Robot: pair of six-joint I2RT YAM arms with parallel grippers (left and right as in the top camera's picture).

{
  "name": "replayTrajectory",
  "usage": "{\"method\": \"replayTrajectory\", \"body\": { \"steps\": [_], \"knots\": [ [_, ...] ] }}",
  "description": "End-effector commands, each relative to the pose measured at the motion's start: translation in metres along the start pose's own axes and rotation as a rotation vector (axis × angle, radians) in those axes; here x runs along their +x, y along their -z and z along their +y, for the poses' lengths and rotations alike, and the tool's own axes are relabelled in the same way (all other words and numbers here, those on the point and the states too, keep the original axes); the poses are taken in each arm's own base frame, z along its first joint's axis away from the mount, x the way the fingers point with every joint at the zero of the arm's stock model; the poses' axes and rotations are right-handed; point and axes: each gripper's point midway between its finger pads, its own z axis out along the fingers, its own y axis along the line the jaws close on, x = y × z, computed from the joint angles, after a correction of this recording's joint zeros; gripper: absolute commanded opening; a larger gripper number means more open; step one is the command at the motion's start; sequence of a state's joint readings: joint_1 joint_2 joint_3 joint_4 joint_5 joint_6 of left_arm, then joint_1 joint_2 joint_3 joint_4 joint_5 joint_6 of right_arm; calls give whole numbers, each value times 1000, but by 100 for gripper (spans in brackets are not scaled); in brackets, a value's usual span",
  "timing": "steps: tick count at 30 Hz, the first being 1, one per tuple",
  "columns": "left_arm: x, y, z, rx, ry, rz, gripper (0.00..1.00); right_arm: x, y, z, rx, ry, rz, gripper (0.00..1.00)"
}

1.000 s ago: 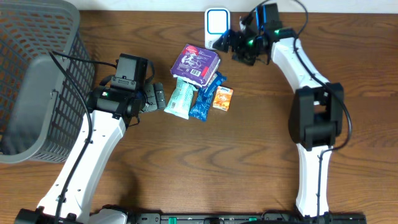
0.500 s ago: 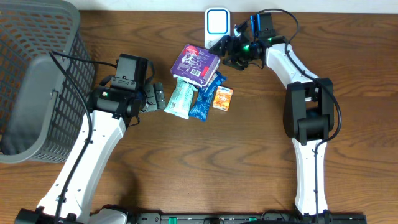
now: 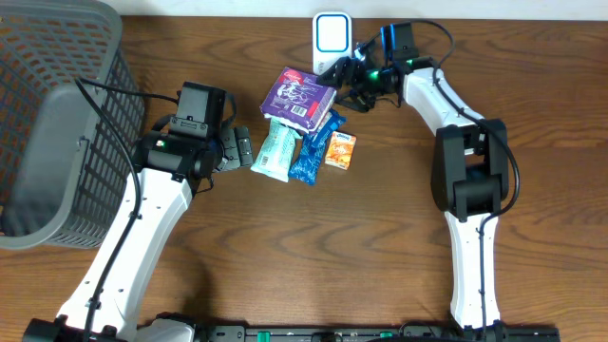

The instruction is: Scan the item barcode

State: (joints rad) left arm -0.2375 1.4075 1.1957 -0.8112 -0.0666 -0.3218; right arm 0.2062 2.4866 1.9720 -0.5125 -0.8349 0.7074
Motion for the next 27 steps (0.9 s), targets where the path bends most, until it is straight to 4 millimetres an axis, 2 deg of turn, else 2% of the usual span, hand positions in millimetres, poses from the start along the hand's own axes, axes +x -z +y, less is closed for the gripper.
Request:
{"method": "replayTrajectory", "body": {
  "steps": [1, 4, 6, 10, 11, 14, 17, 18, 27],
  "knots": [
    [-2, 0, 2, -13, 15, -5, 98, 8, -14, -10, 23, -17, 19, 64],
    [-2, 0, 2, -13, 15, -5, 98, 8, -16, -8, 18, -13, 18, 57],
    [-2, 0, 2, -13, 15, -5, 98, 8, -18, -5, 13, -1, 16, 49],
    [-2, 0, 2, -13, 15, -5, 98, 8, -21, 0, 3, 24, 11, 7],
    [-2, 0, 2, -13, 15, -5, 98, 7, -21, 1, 0, 28, 9, 1],
    [-2, 0, 2, -13, 15, -5, 98, 5, -15, 10, -11, 72, -5, 1],
    [-2, 0, 2, -13, 15, -5, 98, 3, -1, 32, -30, 148, -30, 1],
    [-2, 0, 2, -13, 15, -5, 98, 1, 10, 47, -36, 203, -58, 1],
    [-2, 0, 2, -13, 15, -5, 98, -20, 97, 132, 87, 543, -366, 1]
  ]
}}
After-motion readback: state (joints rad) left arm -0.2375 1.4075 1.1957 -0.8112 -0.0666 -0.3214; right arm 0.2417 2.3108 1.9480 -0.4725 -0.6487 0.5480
